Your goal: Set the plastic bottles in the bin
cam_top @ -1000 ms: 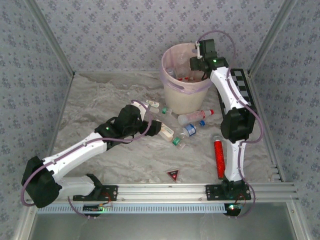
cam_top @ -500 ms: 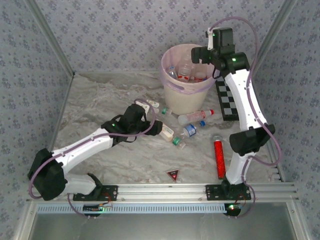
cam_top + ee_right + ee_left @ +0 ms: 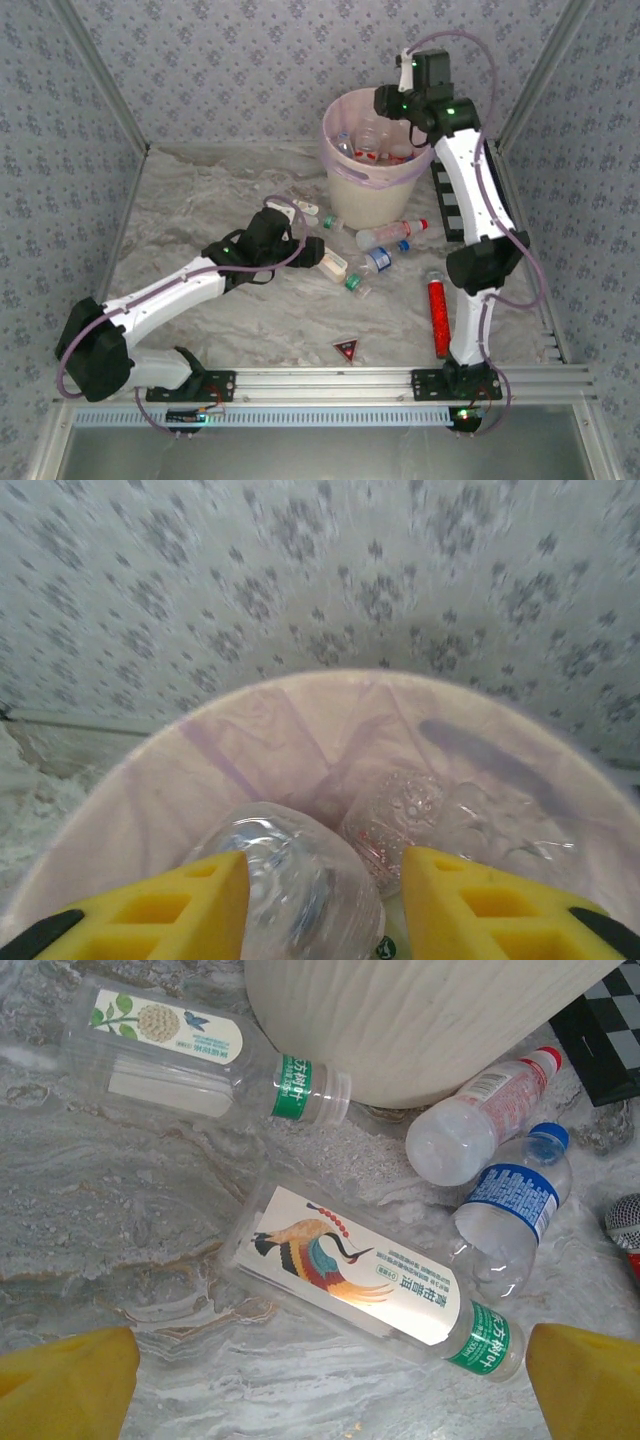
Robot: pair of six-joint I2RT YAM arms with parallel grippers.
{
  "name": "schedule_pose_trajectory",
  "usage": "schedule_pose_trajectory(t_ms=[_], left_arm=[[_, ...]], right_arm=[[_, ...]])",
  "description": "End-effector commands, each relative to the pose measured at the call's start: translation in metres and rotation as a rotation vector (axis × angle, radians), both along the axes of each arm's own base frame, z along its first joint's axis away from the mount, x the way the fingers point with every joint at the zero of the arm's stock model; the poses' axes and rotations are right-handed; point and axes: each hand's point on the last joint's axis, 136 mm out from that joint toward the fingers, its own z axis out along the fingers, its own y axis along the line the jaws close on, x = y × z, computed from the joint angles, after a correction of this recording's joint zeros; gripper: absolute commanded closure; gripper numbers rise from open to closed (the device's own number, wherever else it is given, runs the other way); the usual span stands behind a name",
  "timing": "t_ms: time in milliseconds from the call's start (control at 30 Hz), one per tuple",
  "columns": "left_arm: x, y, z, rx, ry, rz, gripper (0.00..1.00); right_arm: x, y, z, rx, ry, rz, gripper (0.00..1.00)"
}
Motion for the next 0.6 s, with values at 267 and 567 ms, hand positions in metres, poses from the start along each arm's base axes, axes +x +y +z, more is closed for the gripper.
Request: schedule_pose_trajectory(t_ms=[267,567], left_arm=[[-0.024,-0.013,-0.032,-0.219,0.172,0.151,0.01],[-0.029,-0.032,-0.044,-0.287,0.268,0.199,0.01]], right_arm=[[0.007,0.022,-0.117,-0.135,0.203,0.004,0.62],[-0.008,0.014,-0.027,-0.111,0.067,0.009,0.11]])
